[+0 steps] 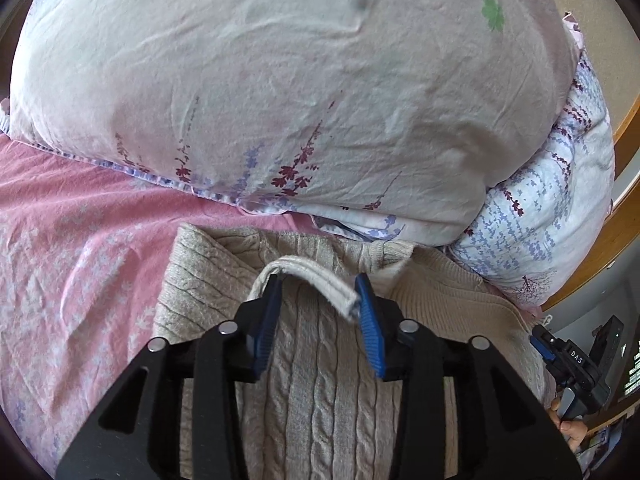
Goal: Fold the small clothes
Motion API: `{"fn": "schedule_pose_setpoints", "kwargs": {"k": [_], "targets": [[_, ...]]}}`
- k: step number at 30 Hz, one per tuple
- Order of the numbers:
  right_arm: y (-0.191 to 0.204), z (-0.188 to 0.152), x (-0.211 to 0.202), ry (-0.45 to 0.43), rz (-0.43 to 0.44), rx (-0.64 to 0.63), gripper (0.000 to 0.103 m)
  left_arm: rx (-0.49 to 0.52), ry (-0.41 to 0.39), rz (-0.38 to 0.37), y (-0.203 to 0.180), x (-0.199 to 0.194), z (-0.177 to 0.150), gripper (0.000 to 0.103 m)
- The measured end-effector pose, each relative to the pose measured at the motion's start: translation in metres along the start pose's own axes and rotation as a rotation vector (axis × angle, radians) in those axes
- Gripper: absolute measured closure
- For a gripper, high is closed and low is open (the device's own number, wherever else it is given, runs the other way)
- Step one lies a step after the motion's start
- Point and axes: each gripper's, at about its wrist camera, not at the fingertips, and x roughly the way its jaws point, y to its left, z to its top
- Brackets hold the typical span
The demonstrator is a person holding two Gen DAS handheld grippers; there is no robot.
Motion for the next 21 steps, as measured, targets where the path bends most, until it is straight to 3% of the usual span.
{"fn": "schedule_pose_setpoints", "kwargs": {"k": [4,7,15,19,21], "targets": [[-0.024,-0.005,-0.036,-0.042,-0.038,-0.003,0.060,0.039,-0.003,0.010,0.010,-0.028,-0.007,0.057],[-0.047,-0.018,-0.050,-0.026,-0.071,-0.009,0.061,0.074,0.014,0.041,0.020,-0.043,-0.018,0.057],[-0.060,-0.052,-0.056,0.016,-0.096,-0.054,0.066,0.090,0.087,0.066,0.037,-0.045,-0.045,0.057],[-0.064,-0.054,-0.054,0.015,-0.126,-0.053,0.066,0.124,0.078,0.084,0.032,-0.045,-0.054,0.060],[-0.063,-0.054,-0.051,0.018,-0.129,-0.067,0.066,0.137,0.075,0.085,0.030,-0.045,-0.056,0.068]]}}
